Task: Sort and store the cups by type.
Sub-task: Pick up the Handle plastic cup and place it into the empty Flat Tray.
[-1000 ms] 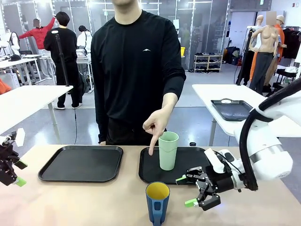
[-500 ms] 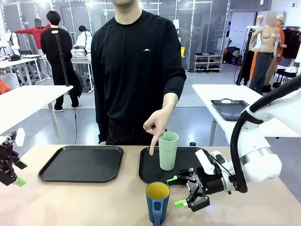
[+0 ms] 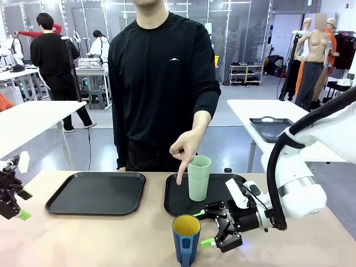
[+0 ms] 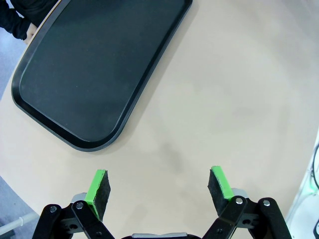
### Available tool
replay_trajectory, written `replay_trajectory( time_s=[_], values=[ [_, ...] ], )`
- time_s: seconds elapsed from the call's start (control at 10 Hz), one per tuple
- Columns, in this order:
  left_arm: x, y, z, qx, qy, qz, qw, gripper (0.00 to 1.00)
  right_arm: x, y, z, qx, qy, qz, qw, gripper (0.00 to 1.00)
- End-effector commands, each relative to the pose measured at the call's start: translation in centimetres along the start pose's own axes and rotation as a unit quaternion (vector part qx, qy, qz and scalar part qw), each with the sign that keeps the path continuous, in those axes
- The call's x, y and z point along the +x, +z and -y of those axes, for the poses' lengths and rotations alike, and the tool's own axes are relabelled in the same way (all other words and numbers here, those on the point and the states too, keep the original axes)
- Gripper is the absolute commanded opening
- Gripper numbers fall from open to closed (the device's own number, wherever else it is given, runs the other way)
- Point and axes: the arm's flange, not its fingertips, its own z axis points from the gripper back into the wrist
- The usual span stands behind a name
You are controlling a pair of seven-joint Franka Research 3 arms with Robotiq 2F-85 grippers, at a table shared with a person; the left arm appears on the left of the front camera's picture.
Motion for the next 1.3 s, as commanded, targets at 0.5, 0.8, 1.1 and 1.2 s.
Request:
replay_trajectory(
  time_s=[0.5, 0.8, 1.1, 1.2],
  values=[
    [0.1, -0.1, 0.0, 0.007, 0.006, -0.007, 1.0, 1.0, -4.4, -3.8, -0.4, -0.004, 0.005, 0.011, 1.0, 1.0],
    [0.1, -0.1, 0.0, 0.007, 0.006, -0.007, 1.0, 1.0, -4.6, -4.8, -0.4, 0.006, 0.002, 0.016, 1.0, 1.0],
    [0.1, -0.1, 0.0, 0.007, 0.006, -0.007, 1.0, 1.0, -5.2, -5.9, -0.6, 0.015, -0.003, 0.03, 0.999, 1.0],
    [0.1, -0.1, 0.0, 0.007, 0.006, -0.007, 1.0, 1.0, -5.4, -6.1, -0.7, 0.016, -0.002, 0.033, 0.999, 1.0]
  ],
)
